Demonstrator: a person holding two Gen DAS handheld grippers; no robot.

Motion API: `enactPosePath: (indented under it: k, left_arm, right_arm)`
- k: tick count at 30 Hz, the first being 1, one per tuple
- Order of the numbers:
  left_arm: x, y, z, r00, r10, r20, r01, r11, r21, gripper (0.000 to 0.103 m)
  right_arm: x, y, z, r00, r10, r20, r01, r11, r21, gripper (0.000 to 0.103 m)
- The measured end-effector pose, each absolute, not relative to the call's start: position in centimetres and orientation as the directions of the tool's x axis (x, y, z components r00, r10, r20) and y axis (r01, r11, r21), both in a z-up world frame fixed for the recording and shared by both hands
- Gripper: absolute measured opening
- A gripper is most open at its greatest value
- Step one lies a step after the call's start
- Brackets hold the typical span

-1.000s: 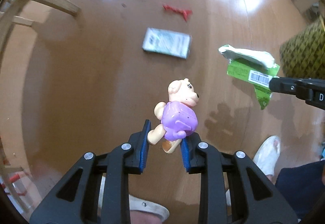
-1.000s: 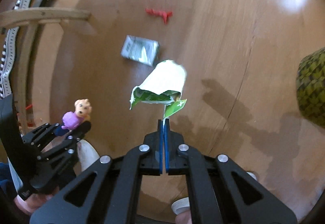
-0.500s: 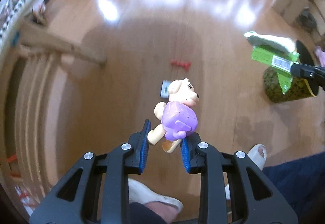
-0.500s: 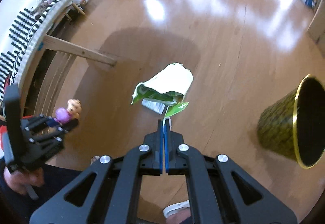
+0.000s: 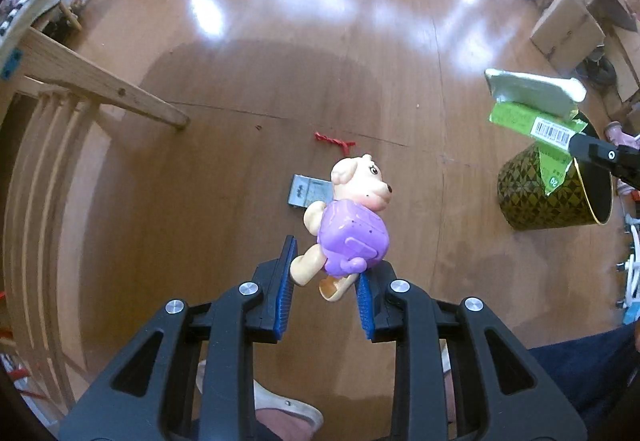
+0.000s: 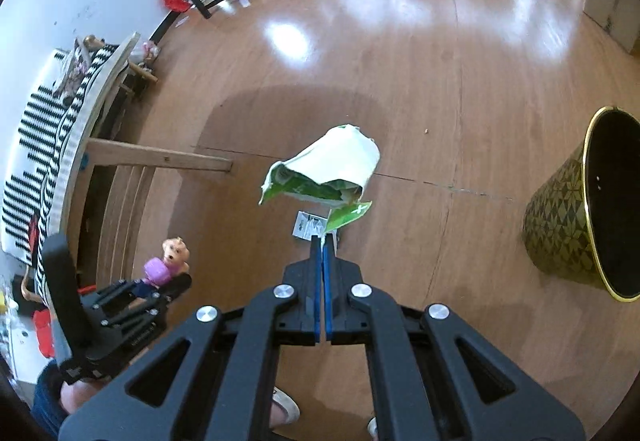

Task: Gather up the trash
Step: 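Carry the doll figure and snack wrapper over the wastebasket, then open both tools to drop the doll and wrapper into the wastebasket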

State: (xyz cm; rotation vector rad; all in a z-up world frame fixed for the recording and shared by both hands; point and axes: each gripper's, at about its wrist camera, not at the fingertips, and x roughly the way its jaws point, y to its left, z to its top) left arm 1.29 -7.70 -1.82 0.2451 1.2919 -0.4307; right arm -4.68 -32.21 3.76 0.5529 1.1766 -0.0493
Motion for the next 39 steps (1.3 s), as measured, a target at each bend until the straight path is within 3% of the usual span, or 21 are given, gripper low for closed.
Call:
enactPosePath:
  k: [12, 20, 27, 39]
  left_arm:
    - [0.4, -13.5, -2.0, 0.166, -0.214, -0.963, 0.536, 0.839, -0.094, 0.026]
    - [-3.3, -29.4, -0.8, 0.034, -0.355, -0.934, 0.668, 0.703, -0.243, 0.027]
    - [-8.5, -42.9, -0.4, -0.08, -0.442, -0.893, 0.739, 0.575, -0.351, 0.027]
    - [-10.3, -48.8, -2.9, -0.087, -0.379, -0.921, 0.774, 0.556, -0.302, 0.027]
  right_arm:
    - [-8.4, -41.4, 5.8, 0.48, 0.148, -0.865, 0.495, 0.768, 0.406, 0.002]
    - [-14.2, -50.3, 8.5, 0.527, 0.005, -0.85, 0.645, 0.649, 0.404, 0.002]
    - [-18.3, -57.7, 7.3, 0.521, -0.048, -0.852, 0.751, 0.499, 0.432, 0.002]
    - [-20.0, -60.6, 5.8, 0.496, -0.074, -0.865, 0.8, 0.427, 0.422, 0.002]
